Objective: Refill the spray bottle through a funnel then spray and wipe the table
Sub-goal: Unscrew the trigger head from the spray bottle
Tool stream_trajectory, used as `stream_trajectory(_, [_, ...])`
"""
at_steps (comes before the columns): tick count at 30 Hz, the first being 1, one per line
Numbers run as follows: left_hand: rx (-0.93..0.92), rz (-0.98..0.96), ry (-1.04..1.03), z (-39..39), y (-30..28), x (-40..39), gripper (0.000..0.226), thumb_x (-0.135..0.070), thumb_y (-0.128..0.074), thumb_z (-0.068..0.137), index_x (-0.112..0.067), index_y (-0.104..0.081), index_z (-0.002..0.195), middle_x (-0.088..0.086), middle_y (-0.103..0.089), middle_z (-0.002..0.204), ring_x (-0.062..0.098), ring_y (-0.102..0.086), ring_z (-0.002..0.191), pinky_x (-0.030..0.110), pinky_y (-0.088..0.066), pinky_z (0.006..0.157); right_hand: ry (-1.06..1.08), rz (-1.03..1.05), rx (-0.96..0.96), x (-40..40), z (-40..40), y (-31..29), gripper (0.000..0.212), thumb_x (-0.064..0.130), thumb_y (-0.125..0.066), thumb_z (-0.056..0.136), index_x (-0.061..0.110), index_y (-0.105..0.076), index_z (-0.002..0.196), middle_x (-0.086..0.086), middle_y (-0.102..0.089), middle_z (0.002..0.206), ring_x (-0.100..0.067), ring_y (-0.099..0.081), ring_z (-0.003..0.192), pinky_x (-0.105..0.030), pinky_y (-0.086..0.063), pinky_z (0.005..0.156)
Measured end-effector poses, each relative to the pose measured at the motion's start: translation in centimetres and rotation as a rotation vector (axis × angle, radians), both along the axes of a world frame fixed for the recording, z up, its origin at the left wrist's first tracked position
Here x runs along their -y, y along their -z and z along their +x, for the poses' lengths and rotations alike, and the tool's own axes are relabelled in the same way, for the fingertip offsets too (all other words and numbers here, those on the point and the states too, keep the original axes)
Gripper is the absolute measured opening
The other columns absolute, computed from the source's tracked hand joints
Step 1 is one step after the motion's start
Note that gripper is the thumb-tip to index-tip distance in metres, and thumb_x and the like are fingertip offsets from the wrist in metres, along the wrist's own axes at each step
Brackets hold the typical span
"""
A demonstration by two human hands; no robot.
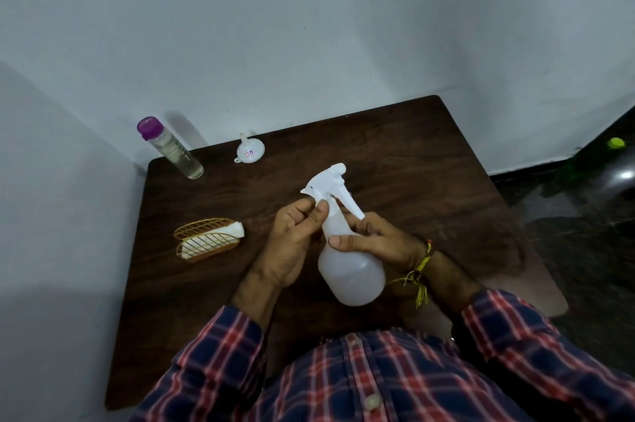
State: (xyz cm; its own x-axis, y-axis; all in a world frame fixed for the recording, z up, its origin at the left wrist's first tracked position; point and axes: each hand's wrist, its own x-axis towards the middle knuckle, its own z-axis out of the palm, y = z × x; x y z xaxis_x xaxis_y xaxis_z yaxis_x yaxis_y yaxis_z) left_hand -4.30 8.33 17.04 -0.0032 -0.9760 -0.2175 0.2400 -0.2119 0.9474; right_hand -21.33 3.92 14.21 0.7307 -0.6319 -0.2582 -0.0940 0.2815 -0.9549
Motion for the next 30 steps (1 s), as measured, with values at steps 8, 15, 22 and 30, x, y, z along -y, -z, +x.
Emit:
stream_trajectory(8, [0.264,-0.069,-0.148,-1.9,-0.6,0.4,0.024,-0.009,-0.066,0.091,-0.011,-0.063,0.067,-0.003,-0.067,0.063,0.009,-0.063,0.062,0.027,-0.052,0.058,0.172,-0.163,-0.091,-0.7,0.3,1.0,0.040,0.041,-0.071,0.084,0.014,-0.069,0.112,-0.006,-0.075,0.104,-0.023,-0.072,0.097,-0.053,-0.056,0.089])
stream_trajectory(15, [0.133,0.028,-0.209,-2.7,-0.8,0.0,0.021,-0.016,-0.070,0.086,-0.003,-0.070,0.102,0.013,-0.075,0.101,0.024,-0.073,0.095,0.031,-0.059,0.074,0.134,-0.083,0.009,-0.4,-0.4,0.4,0.026,0.030,-0.070,0.086,0.012,-0.070,0.106,-0.009,-0.074,0.102,-0.023,-0.071,0.091,-0.037,-0.057,0.079])
stream_trajectory(22, [0.052,0.011,-0.222,-1.6,-0.2,0.2,0.031,-0.011,-0.074,0.072,-0.009,-0.067,0.102,0.007,-0.075,0.093,0.018,-0.071,0.089,0.030,-0.059,0.077,0.186,-0.135,0.042,-0.4,-0.4,0.6,0.024,0.028,-0.072,0.087,0.011,-0.070,0.104,-0.006,-0.073,0.098,-0.021,-0.069,0.089,-0.037,-0.055,0.079])
stream_trajectory(30, [0.067,0.006,-0.127,-1.4,-0.1,0.2,0.039,-0.016,-0.070,0.082,-0.003,-0.063,0.119,0.013,-0.071,0.115,0.024,-0.067,0.109,0.035,-0.055,0.088,0.212,-0.169,0.033,-0.7,-0.9,0.3,0.034,0.032,-0.072,0.085,0.008,-0.069,0.109,-0.012,-0.073,0.106,-0.026,-0.070,0.098,-0.045,-0.055,0.086])
